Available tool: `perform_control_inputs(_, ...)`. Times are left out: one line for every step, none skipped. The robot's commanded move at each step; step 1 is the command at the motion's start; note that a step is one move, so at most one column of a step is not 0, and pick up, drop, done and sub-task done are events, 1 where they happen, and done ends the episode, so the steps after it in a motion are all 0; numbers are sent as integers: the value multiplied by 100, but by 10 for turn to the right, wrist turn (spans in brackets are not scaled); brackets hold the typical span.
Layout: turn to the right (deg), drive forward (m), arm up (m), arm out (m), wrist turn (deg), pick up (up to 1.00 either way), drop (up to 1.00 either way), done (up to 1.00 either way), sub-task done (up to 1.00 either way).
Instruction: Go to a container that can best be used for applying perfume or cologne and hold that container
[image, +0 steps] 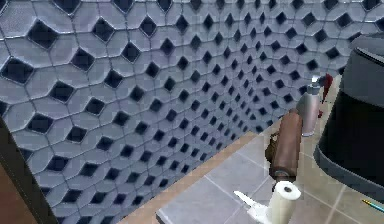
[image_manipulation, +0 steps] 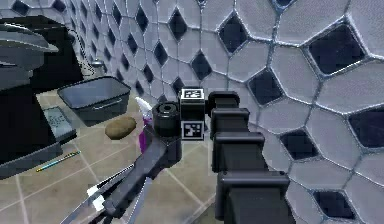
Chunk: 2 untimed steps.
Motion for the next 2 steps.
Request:
perform_control_inputs(0, 0, 0, 0, 450, 0, 0, 0, 0)
perform_control_inputs(0, 0, 0, 0, 450, 0, 0, 0, 0)
